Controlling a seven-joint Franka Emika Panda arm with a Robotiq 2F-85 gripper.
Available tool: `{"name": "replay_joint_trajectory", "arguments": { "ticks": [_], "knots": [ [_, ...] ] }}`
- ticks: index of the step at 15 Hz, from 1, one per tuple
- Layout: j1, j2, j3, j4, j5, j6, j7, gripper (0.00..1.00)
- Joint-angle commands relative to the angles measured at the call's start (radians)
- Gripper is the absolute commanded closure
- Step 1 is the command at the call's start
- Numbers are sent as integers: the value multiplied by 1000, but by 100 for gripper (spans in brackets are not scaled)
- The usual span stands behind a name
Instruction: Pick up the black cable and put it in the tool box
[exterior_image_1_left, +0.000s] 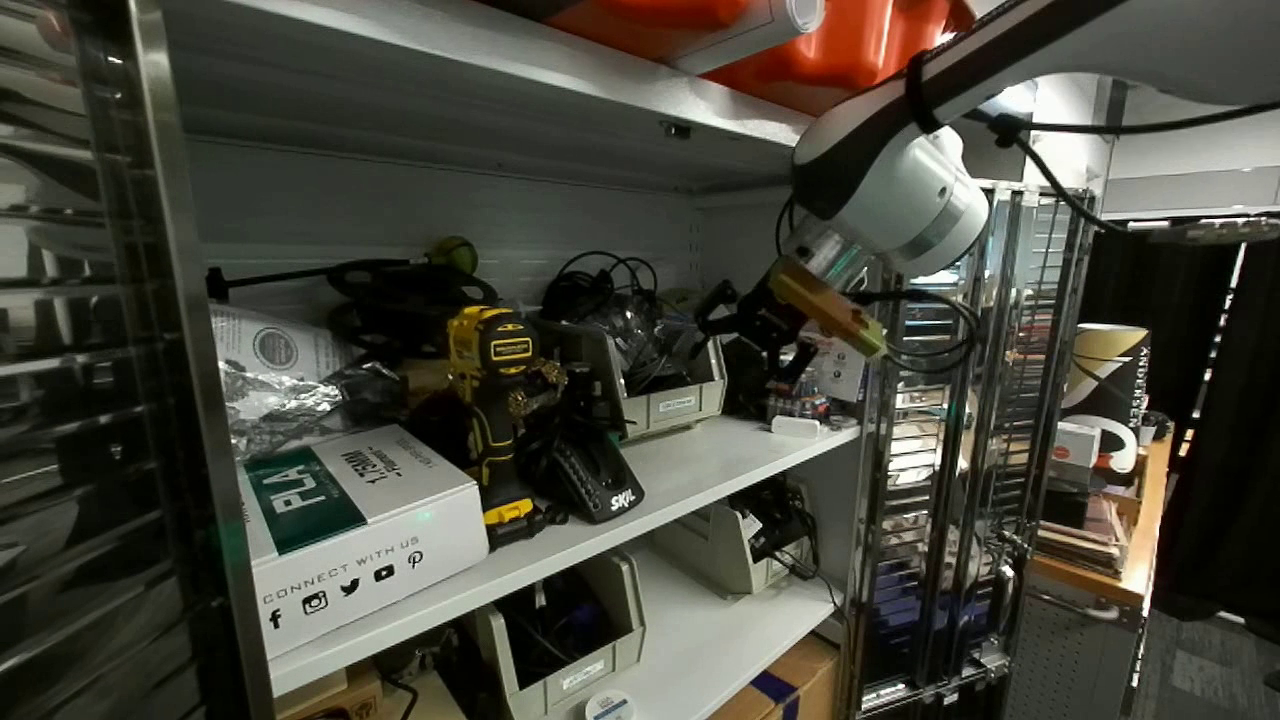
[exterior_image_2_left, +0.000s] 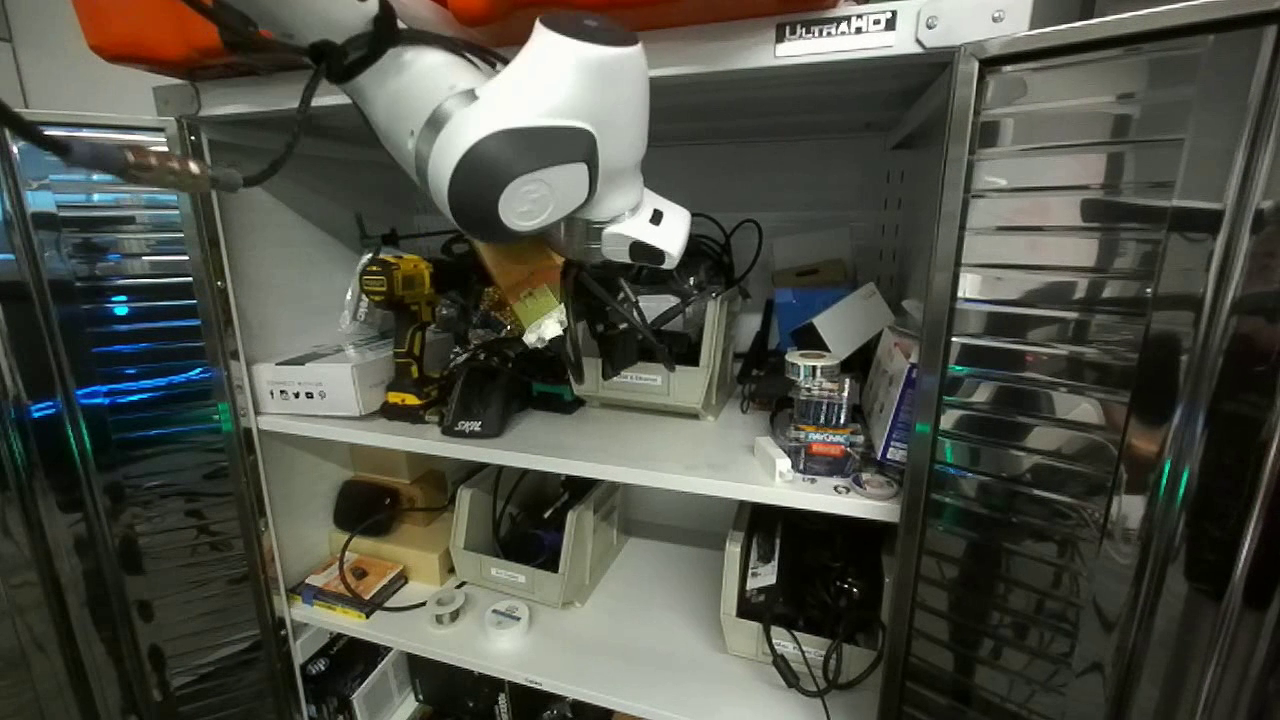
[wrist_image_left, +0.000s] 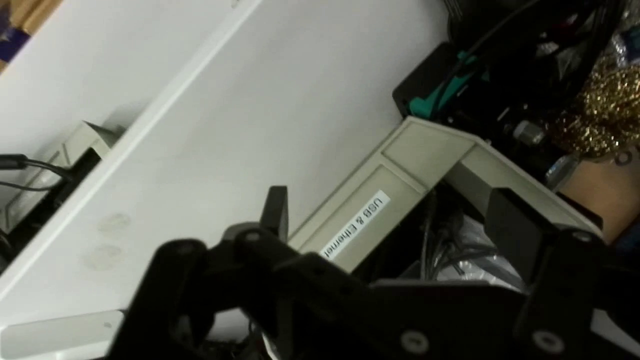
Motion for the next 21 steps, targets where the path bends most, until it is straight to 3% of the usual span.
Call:
{"name": "replay_joint_trajectory", "arguments": {
  "ticks": [1,2,3,4,9,11,15,19,21],
  "knots": [
    [-86,-157,-12,-24,93,-281,-114,0],
    [-100,-185,-24,-25,93,-360,-136,0],
    [61,-215,-211,-21,98,-444,-160,0],
    [84,-232,-254,-23,77,-518,-174,0],
    [430,-283,-647,-26,-45,-800,-221,0],
    [538,-291,-756,-21,-98,-873,-234,0],
    [661,-301,-871,-10,-181,-975,-283,0],
    [721,-322,-926,-19,-222,-977,-372,0],
    [734,-293,-937,-10,-210,-958,-336,0]
  ]
}}
